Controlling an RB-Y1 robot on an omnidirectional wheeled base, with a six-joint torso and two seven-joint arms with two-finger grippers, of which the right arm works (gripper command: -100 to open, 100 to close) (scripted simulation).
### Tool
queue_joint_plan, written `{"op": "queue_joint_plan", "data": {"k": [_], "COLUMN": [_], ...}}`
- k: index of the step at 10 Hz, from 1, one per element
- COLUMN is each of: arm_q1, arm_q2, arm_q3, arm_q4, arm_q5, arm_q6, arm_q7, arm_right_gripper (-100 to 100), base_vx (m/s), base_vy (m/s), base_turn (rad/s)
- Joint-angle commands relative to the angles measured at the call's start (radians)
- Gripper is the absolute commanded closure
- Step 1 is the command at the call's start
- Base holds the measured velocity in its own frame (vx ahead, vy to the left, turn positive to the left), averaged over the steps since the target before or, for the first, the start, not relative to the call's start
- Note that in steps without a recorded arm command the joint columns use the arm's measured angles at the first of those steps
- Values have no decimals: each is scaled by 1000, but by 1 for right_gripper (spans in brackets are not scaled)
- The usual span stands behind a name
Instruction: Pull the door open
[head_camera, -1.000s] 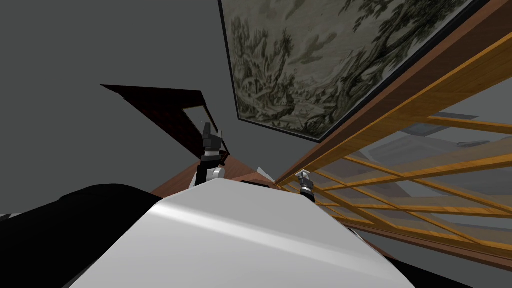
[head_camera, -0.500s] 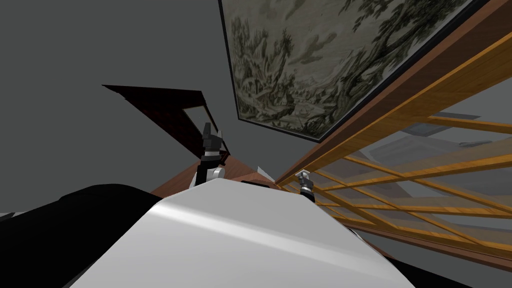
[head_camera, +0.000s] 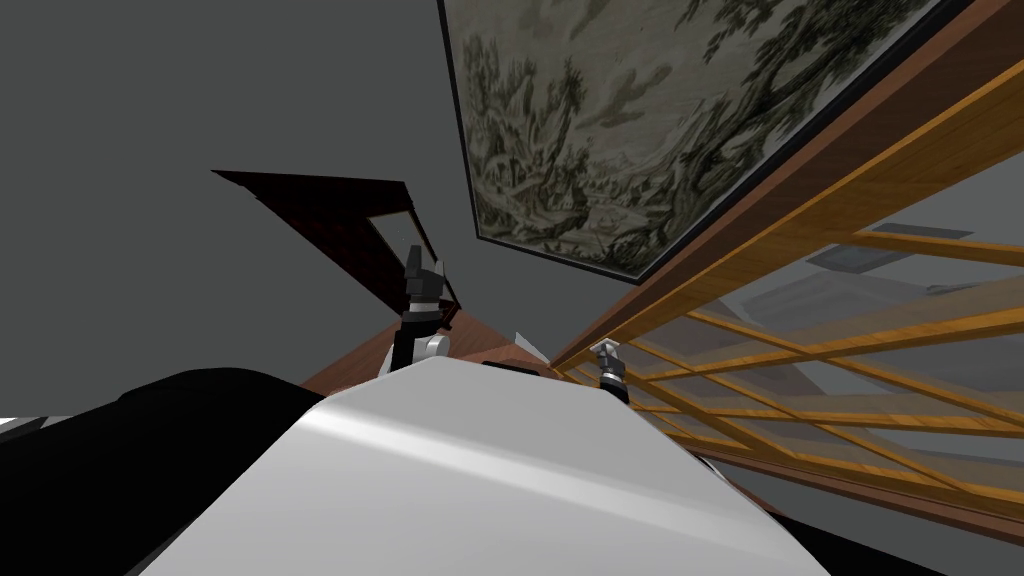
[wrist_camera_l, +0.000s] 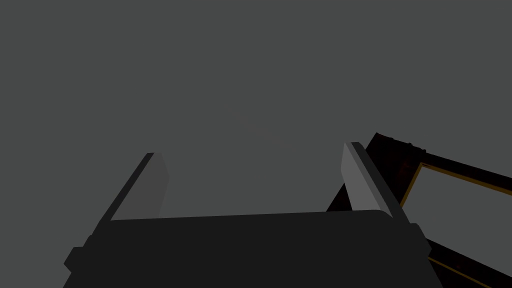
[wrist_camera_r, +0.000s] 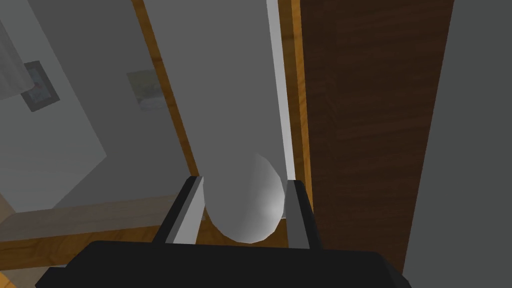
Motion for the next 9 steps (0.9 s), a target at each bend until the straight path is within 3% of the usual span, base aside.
{"op": "queue_joint_plan", "data": {"k": [1, 9], "arm_q1": [-1, -7], "arm_q2": [2, 7], "arm_q3": [3, 14], "arm_q4": [2, -2], "arm_q5": [-3, -17], "arm_q6": [0, 6], "arm_q7": [-49, -251], "arm_right_gripper": [100, 100], "base_vx": [-21, -24], "base_vy": [-16, -8], "base_turn": [17, 13]}}
